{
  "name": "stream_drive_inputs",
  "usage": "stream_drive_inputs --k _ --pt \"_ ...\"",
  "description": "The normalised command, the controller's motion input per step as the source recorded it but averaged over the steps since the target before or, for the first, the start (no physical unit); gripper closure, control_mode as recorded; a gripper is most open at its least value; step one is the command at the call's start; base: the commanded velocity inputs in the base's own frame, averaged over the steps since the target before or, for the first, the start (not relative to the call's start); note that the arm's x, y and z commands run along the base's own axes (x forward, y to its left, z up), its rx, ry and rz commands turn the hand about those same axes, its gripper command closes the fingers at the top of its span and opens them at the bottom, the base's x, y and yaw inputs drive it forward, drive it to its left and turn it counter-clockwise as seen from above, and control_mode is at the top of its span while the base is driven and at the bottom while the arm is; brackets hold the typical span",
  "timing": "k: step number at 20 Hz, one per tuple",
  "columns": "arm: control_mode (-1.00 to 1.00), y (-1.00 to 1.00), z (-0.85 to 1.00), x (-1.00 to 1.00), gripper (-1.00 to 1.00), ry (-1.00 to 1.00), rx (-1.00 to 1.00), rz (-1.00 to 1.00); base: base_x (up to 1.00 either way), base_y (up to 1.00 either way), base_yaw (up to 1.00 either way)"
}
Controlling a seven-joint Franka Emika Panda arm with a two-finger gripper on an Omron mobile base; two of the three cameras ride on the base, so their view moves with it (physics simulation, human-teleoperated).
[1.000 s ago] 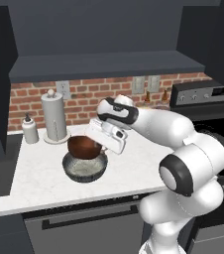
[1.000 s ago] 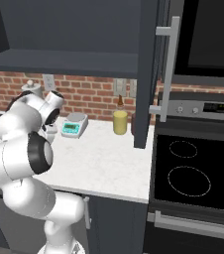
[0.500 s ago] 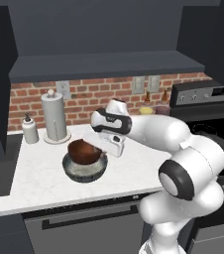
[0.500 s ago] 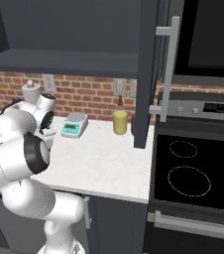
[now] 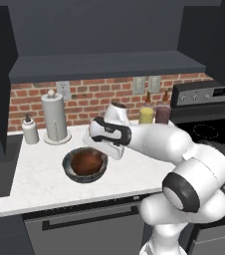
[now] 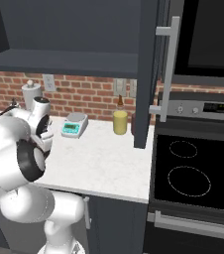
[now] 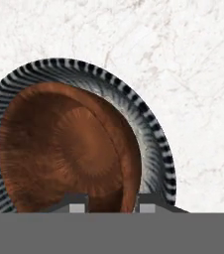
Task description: Pick up the bowls on the counter and stack them on top of one another in the open cabinet. Place the smaller bowl on top of the larger bowl.
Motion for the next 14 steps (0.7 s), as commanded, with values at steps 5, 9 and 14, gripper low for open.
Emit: stream_drive_inputs --k 5,9,14 --pt "-1.00 0.00 0.00 -0.01 -1.00 -0.01 0.02 0.00 0.00 0.00 0.00" --pt "-1.00 -0.19 0.33 -0.30 -1.00 -0.01 0.12 0.00 0.00 0.00 0.00" --pt "-1.00 -0.41 0.25 -0.36 -1.00 0.00 0.17 -0.03 0.00 0.00 0.00"
